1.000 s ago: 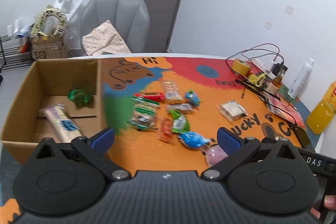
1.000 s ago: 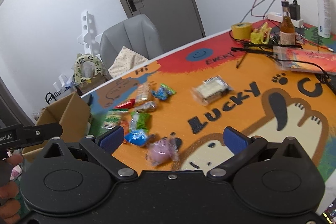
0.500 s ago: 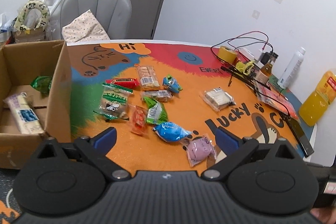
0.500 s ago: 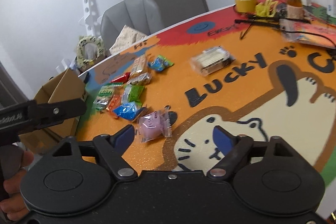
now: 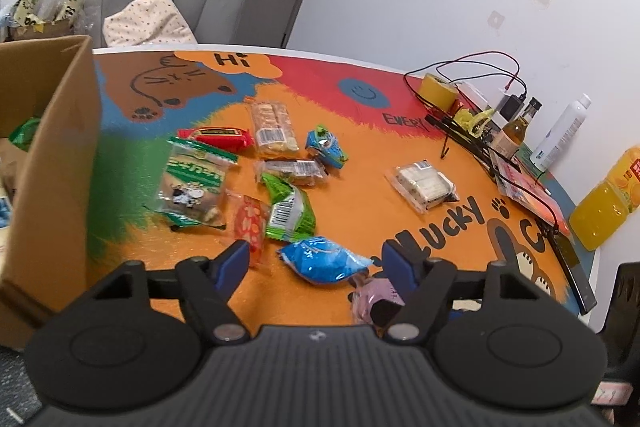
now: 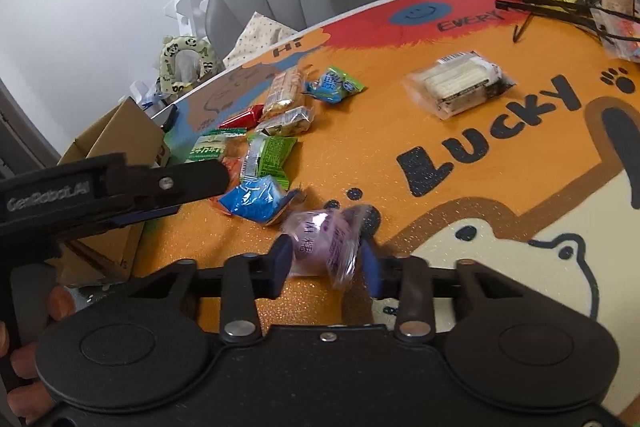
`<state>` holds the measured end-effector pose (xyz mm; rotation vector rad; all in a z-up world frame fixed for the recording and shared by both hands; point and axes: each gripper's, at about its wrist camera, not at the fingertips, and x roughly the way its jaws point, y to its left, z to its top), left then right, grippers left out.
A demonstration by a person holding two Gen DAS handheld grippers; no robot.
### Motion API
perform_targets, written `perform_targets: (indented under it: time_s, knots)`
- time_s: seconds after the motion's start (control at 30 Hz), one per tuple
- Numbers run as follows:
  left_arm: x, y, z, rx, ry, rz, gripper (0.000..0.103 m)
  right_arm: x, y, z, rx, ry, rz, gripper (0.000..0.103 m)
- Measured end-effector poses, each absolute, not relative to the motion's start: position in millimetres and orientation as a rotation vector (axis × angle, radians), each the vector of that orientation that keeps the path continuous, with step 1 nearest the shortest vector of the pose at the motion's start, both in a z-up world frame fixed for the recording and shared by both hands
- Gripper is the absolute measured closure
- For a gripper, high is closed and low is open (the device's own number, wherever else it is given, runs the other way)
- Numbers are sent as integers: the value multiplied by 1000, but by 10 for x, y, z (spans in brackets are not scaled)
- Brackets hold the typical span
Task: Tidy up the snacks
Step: 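Grasp the blue candy pack with the left gripper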
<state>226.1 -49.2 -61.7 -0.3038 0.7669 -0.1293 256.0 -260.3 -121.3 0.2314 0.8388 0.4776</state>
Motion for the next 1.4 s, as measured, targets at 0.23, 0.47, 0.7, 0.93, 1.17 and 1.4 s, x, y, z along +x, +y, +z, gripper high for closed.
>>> perform_targets:
  time_s: [0.23,0.47,0.7,0.93,1.17,1.4]
  knots:
    - [2428,-606,-749,-303,795,-139,33,2555,-2733,-1206,246,831,448,77]
    - [2590,-725,-944,-277,835,-112,35,2544,-2932,-1187,243,819,392,77]
    - [2590,-764,-946,-256,826,-100,49,2580,-2948,-1197,248,822,385,68]
    - [2489,-636,-930,-287,823,-91,73,2637,-2781,-1200,229,809,396,57]
    - [2365,-569,-824,-307,790,-104,73,2648,-2744,-1189,228,809,392,79]
    - [2190,-497,-647,-304,750,-103,73,2523,-2746,-1061,249,769,422,96]
